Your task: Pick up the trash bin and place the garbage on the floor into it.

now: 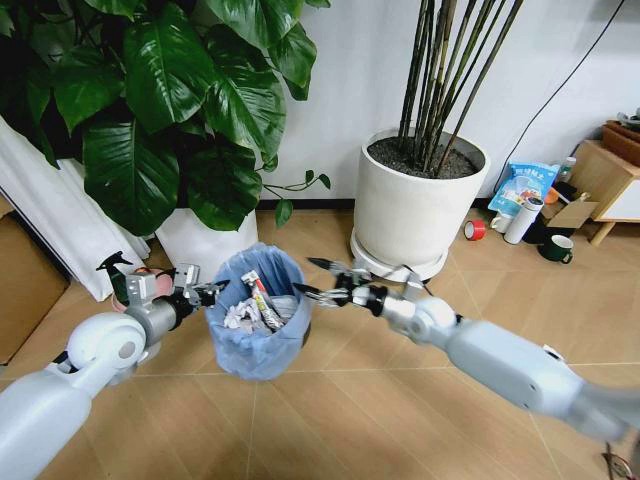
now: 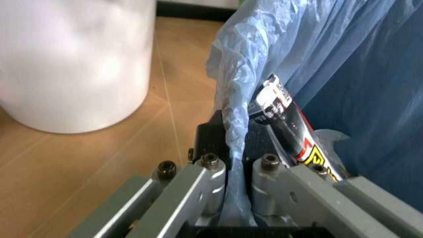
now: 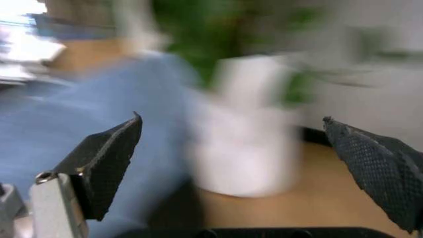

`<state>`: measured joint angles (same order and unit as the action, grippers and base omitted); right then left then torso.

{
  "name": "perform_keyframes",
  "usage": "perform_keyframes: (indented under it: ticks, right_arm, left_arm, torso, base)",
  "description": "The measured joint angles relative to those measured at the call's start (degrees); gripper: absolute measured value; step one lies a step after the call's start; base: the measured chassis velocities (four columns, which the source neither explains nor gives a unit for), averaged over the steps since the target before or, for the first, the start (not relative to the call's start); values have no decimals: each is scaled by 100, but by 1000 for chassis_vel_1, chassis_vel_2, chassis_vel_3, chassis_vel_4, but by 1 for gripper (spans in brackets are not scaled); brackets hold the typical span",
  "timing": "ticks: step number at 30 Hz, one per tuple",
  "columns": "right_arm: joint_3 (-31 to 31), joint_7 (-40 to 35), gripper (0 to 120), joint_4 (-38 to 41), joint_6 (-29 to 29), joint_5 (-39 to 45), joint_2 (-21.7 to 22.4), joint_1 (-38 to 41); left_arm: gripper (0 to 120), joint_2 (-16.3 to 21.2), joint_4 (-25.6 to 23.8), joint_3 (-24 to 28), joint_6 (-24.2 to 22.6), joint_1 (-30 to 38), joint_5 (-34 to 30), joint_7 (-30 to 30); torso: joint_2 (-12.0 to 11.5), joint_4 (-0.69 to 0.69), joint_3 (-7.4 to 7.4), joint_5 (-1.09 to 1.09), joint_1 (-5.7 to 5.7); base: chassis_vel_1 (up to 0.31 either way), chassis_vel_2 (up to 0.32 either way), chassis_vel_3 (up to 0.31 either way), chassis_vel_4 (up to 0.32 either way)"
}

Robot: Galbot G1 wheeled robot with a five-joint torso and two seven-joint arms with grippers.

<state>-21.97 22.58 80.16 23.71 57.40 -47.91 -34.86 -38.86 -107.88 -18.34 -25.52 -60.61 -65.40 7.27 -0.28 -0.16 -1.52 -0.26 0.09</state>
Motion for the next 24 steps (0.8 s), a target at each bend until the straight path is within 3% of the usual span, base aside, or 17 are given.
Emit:
perform_keyframes:
  ticks: [4, 6, 8, 10, 12, 13, 16, 24]
  right_arm:
    - [544, -755, 100, 76, -13, -297, 78, -524]
    - [1370, -1321, 100, 62, 34, -707, 59, -1385]
    - [2297, -1328, 100, 69, 22, -976, -28, -2243]
    - [2536, -1315, 100, 86, 14, -1052, -68, -2469]
    - [3330, -1223, 100, 170, -37, -1417, -248, -3217]
    - [3330, -1223, 100, 170, -37, -1417, -248, -3217]
    - [4313, -1129, 100, 335, -130, -1769, -519, -4121]
    - [5372, -971, 100, 579, -177, -1982, -1087, -4992]
  left_arm:
    - [0, -73, -65, -207, 0, -159, 28, 23]
    - [0, -111, -160, -515, 2, -449, 91, 23]
    - [0, -178, -244, -833, 8, -788, 181, 4]
    - [0, -210, -267, -924, 14, -900, 219, -6]
    - [0, -335, -366, -1225, 41, -1284, 343, -59]
    - [0, -335, -366, -1225, 41, -1284, 343, -59]
    - [0, -423, -463, -1585, 114, -1819, 532, -181]
    - [0, -687, -583, -1879, 231, -2332, 746, -288]
  torso:
    - [0, 0, 1, -2, 0]
    - [0, 0, 0, 3, 0]
    - [0, 0, 0, 0, 0]
    - [0, 2, 0, -1, 0]
    - [0, 1, 1, 0, 0]
    - [0, 1, 1, 0, 0]
    - [1, 1, 1, -1, 0]
    - [1, 2, 0, -1, 0]
  base:
    - [0, 0, 0, 0]
    - [0, 0, 0, 0]
    - [0, 0, 0, 0]
    - [0, 0, 0, 0]
    - [0, 0, 0, 0]
    - [0, 0, 0, 0]
    - [0, 0, 0, 0]
    - [0, 0, 0, 0]
